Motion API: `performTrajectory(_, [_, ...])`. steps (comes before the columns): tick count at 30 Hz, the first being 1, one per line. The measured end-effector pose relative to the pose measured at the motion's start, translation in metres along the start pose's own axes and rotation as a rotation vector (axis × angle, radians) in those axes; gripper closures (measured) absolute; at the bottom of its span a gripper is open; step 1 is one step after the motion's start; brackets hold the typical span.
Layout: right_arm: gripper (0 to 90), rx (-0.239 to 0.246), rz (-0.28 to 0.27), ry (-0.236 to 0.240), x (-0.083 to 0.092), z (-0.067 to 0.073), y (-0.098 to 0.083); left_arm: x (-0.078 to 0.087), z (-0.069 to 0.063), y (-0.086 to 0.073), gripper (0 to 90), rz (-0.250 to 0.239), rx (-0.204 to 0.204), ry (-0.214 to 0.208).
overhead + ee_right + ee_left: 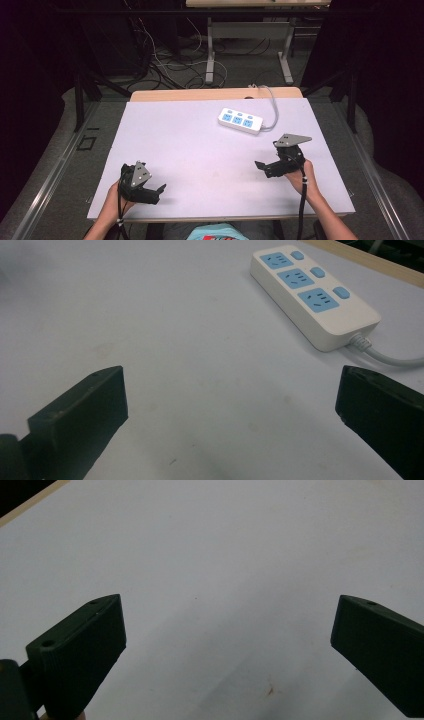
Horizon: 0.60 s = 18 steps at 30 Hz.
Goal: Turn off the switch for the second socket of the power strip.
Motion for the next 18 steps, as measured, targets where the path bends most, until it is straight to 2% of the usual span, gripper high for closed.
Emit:
performTrajectory(7, [0.0,0.025,0.012,-0.014,0.008,0.005,-0.008,0.0,0.0,0.0,0.8,0.002,0.002,0.003])
performTrajectory(10, [0.0,0.059,0.008,-0.015,0.014,0.007,-0.011,0.0,0.0,0.0,0.8,-0.001,0.003,0.006])
performTrajectory(18, [0.0,0.074,0.012,-0.032,0.029,0.012,-0.027,0.0,0.0,-0.001,0.8,0.005,0.002,0.003])
Point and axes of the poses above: each handheld gripper's, and its own axes: x roughly backward along the jaws, y roughly out of its top, z roughly to its left, the point moved 8 cm from there along -x, roughly forward along the jaws, and after that the axes turned 14 degrees about -z, right-handed, at the moved point
